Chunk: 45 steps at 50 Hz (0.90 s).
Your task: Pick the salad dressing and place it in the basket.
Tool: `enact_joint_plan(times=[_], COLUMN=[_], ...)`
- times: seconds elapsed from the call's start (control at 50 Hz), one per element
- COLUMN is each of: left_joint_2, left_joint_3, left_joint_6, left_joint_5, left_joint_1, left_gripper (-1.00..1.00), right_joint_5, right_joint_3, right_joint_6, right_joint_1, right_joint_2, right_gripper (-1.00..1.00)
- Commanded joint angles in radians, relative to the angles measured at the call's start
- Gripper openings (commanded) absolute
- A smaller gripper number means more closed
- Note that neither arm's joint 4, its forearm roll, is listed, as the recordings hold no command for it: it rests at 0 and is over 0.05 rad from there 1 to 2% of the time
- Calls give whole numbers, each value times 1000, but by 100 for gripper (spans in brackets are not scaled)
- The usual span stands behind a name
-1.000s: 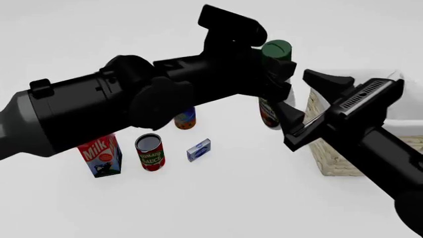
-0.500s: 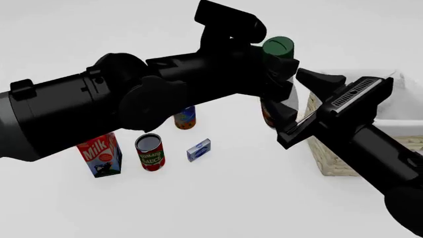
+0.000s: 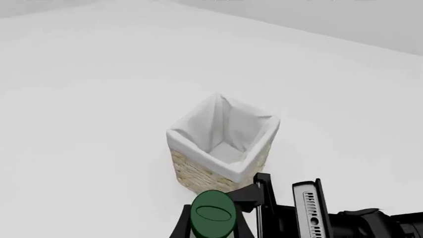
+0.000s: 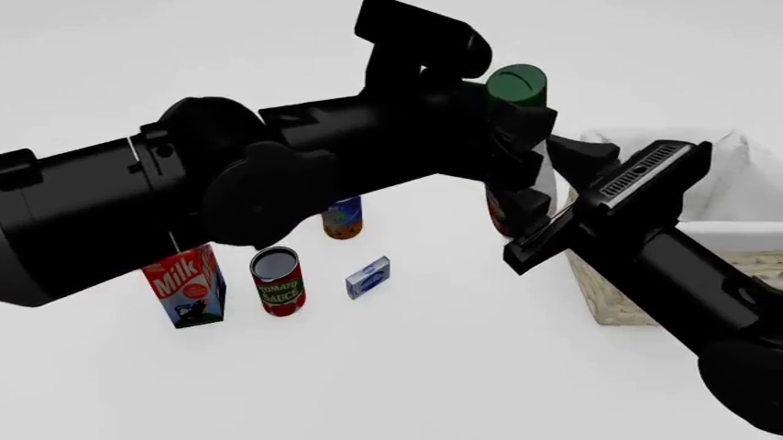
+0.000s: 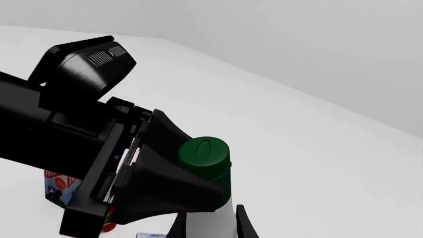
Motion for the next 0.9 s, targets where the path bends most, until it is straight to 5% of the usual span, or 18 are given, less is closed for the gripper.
enact_joint_plan(times=[0.02, 0.28, 0.3, 0.72, 0.9], left_joint_2=[-11, -27, -29, -109, -250], left_joint_3=[4, 16, 15, -25, -57], left_joint_6=[18, -21, -13, -54, -43], left_joint_5=[-9, -15, -12, 25, 77], left_joint_1=[1, -24, -20, -1, -6], left_gripper=[-100, -100, 100, 100, 100], right_joint_5=[-3, -3, -4, -15, -18], right_joint_3=[-3, -4, -3, 1, 3], right_joint_6=[5, 2, 0, 1, 4], right_joint_1=[4, 12, 13, 18, 20], right_joint_2=[-2, 1, 2, 15, 13], right_gripper=[-100, -100, -100, -100, -100])
